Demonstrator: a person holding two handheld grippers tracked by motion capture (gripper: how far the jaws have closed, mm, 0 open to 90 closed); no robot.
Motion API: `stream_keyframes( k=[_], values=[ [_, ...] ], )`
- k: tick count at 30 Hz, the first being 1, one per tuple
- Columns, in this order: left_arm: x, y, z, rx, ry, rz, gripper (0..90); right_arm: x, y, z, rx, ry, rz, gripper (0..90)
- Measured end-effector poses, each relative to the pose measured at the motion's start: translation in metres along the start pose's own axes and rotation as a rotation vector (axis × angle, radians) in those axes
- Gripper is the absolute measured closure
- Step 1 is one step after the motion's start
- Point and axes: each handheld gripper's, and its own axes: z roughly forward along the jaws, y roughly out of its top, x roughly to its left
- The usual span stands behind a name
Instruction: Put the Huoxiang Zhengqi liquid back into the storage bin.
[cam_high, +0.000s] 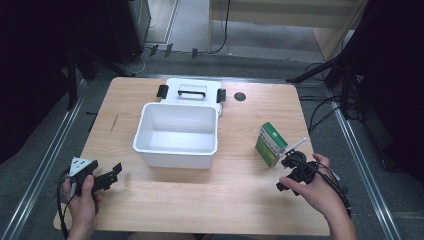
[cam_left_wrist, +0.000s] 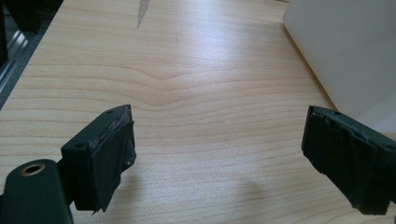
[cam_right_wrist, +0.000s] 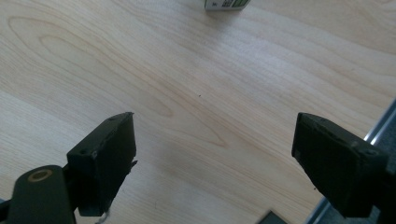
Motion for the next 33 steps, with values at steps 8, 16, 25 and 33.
stream_keyframes(
  k=[8,16,25,33],
  values=[
    [0.000,0.000,0.000,0.002,-0.001,0.000,10.4,0.000,0.024,-0.021,0.042,-0.070,0.007,13.8],
    [0.000,0.000,0.000,0.000,-0.001,-0.004,10.5,0.005,0.043,-0.035,0.020,-0.089,-0.016,13.6],
    [0.001,0.000,0.000,0.002,-0.002,-0.006,10.4,0.007,0.064,-0.044,0.007,-0.129,-0.028,13.4],
    [0.001,0.000,0.001,0.001,-0.003,-0.007,10.4,0.007,0.080,-0.045,0.006,-0.138,-0.052,13.0]
  ],
)
